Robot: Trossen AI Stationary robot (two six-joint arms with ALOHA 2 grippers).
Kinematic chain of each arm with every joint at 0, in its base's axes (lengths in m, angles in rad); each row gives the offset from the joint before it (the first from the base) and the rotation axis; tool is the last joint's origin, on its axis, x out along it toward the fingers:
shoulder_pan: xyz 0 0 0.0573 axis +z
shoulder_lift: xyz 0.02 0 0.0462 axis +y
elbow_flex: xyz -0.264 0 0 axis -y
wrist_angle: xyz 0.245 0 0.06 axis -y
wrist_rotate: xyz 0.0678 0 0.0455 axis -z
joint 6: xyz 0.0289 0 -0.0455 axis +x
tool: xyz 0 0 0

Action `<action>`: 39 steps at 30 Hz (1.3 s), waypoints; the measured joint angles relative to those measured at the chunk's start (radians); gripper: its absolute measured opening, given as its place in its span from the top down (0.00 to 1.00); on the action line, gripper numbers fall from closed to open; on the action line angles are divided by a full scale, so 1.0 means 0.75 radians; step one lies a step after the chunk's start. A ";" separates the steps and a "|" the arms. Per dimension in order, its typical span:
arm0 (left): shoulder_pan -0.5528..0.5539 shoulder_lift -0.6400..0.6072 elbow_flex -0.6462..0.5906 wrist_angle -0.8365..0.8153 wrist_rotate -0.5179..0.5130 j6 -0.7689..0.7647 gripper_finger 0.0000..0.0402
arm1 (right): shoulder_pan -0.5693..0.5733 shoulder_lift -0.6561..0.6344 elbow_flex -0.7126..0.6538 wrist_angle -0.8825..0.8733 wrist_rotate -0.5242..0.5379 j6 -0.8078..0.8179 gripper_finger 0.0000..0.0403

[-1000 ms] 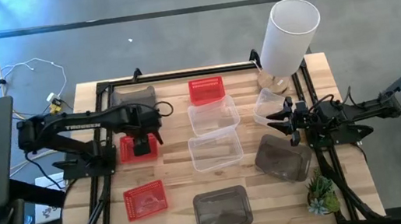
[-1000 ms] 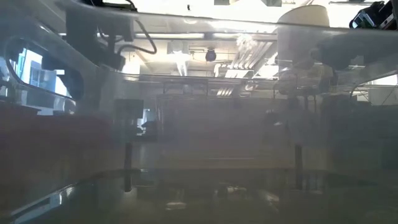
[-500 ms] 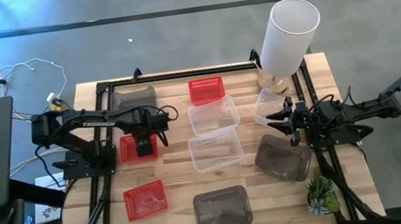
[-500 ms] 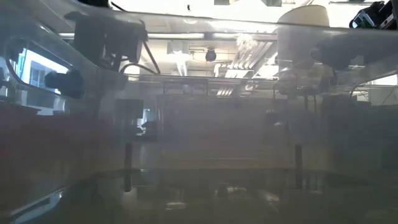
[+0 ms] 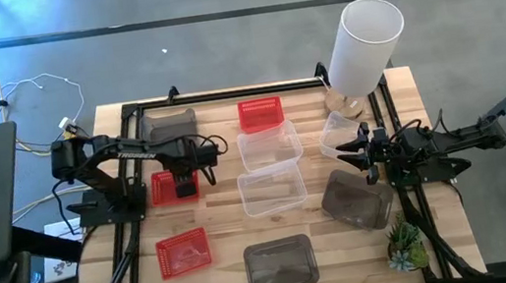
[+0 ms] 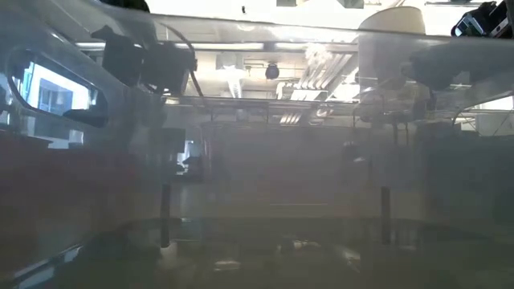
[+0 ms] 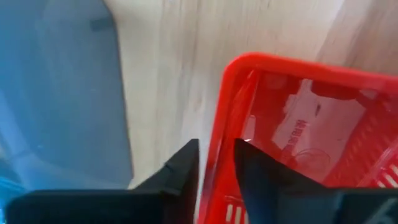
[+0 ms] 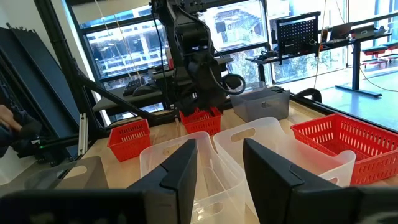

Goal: Stack baskets by color
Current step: Stack the center red bin on the bottom red bin

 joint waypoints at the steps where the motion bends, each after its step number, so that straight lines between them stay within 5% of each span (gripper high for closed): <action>1: 0.005 -0.001 0.000 0.000 0.015 0.007 0.85 | 0.000 0.000 0.000 0.000 0.000 0.000 0.71; 6: 0.025 -0.003 0.002 -0.002 0.060 0.021 0.98 | 0.000 0.000 0.000 0.000 0.000 0.000 0.71; 17: 0.027 -0.082 0.031 -0.115 0.194 -0.029 1.00 | 0.000 0.000 0.000 0.000 0.000 0.000 0.71; 28: -0.062 -0.226 0.303 -0.463 0.247 -0.176 1.00 | 0.000 0.000 0.000 0.000 0.000 0.000 0.71; 39: -0.299 -0.252 0.477 -0.589 0.540 -0.392 1.00 | 0.000 0.000 0.000 0.000 0.000 0.000 0.71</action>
